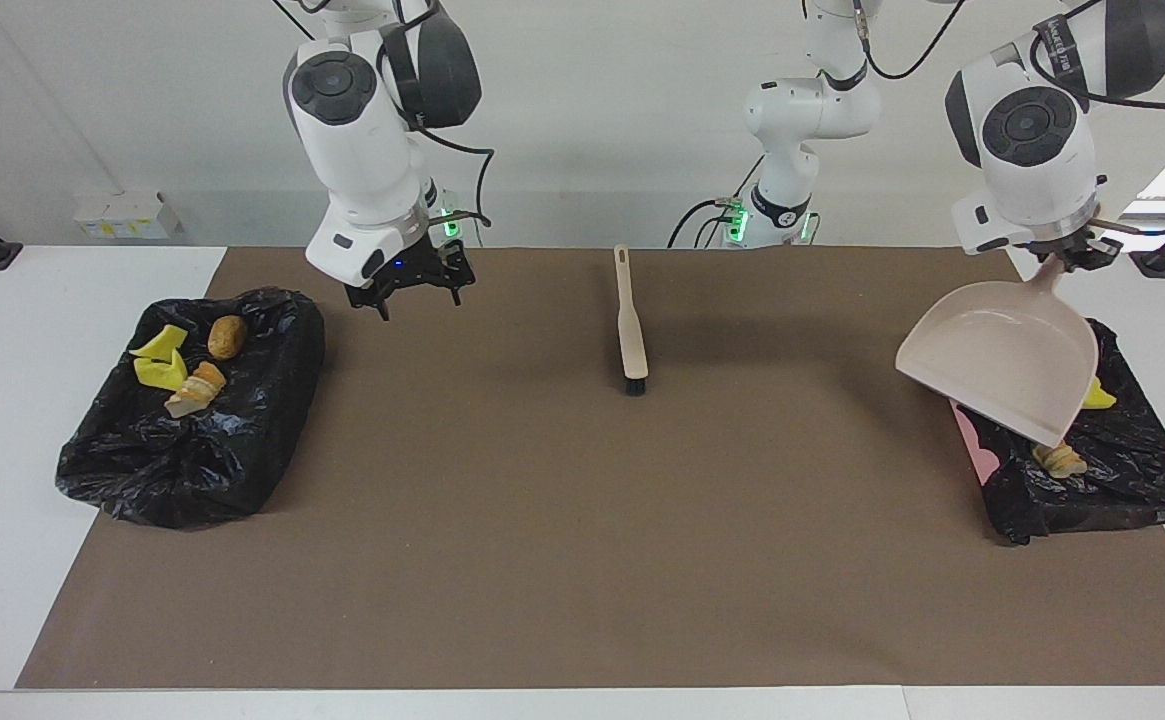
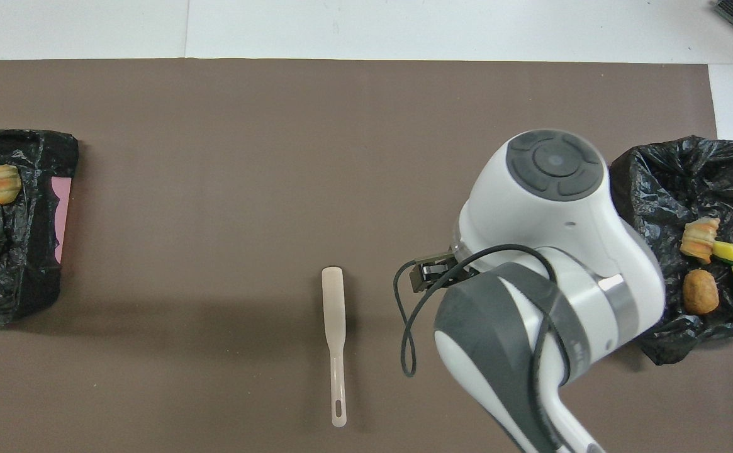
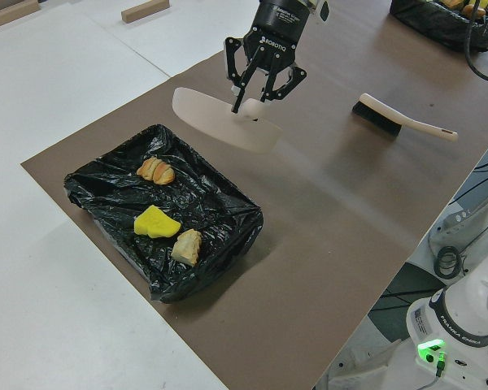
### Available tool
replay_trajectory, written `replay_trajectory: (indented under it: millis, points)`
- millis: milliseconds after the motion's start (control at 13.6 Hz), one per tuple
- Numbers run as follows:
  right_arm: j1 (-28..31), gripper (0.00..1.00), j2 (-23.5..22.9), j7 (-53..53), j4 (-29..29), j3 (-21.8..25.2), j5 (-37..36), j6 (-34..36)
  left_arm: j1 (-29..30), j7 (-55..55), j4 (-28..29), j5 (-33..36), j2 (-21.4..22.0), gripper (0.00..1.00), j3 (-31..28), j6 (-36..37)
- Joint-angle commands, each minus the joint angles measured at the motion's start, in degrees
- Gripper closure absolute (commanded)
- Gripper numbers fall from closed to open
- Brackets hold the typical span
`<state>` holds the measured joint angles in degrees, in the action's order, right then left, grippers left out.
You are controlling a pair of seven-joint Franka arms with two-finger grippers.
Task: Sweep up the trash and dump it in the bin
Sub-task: 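Return the dustpan to the table center with the left gripper while the right gripper retracts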
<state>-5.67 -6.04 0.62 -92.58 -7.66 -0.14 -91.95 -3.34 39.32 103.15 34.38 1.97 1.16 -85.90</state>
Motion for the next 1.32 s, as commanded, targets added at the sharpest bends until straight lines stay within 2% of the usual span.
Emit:
replay_trajectory:
  millis: [0, 147, 294, 441, 588, 735, 809, 956, 1029, 1103, 1250]
  points:
    - [3.9, 0.0, -0.6, 2.5, 1.3, -0.8, -2.5, 0.5, -1.3, -5.9, 1.4, -10.8, 2.0, 1.0, -0.7, -0.4]
    - [6.4, 0.0, -0.6, 2.3, 1.3, -0.8, -2.5, 0.4, -4.4, -13.3, 1.6, -17.2, 0.9, 1.0, -0.8, -3.8]
    - [8.1, 0.0, -0.6, 1.7, 1.3, -0.8, -2.1, 0.4, -7.5, -22.3, 1.8, -20.7, -1.4, 1.0, -0.7, -8.6]
    - [9.0, 0.0, -0.2, -0.8, 1.3, -0.6, -1.8, 0.6, -9.6, -25.7, 1.5, -25.3, -3.3, 1.0, -0.8, -13.5]
    - [11.1, 0.0, 0.2, -2.4, 1.3, -0.8, -1.5, 0.4, -15.2, -31.7, -1.2, -27.7, -8.4, 1.0, -0.9, -14.3]
    - [11.2, 0.0, 0.2, -2.6, 1.3, -1.1, -1.6, 0.4, -19.2, -43.1, -8.3, -30.1, -16.3, 1.0, -0.8, -16.9]
    - [10.8, 0.0, 0.2, -2.6, 1.3, -1.1, -1.5, 0.3, -20.9, -46.8, -10.2, -33.3, -18.9, 1.0, -0.9, -19.0]
    - [10.6, 0.0, 0.2, -2.4, 1.3, -0.9, -1.6, 0.4, -23.9, -53.9, -12.9, -34.3, -23.5, 1.0, -1.0, -23.4]
    - [10.2, 0.0, 0.1, -2.6, 1.3, -0.8, -2.2, 0.3, -24.1, -56.8, -13.8, -34.6, -24.5, 1.0, -0.9, -24.8]
    - [10.0, 0.0, 0.0, -2.4, 1.3, 0.2, -2.3, 0.4, -24.2, -58.8, -14.8, -35.0, -25.8, 1.0, -0.9, -25.5]
    - [7.3, 0.0, 0.8, -2.2, 1.3, 5.5, -1.8, 0.4, -25.0, -63.1, -18.2, -36.5, -29.5, 1.0, -1.0, -27.1]
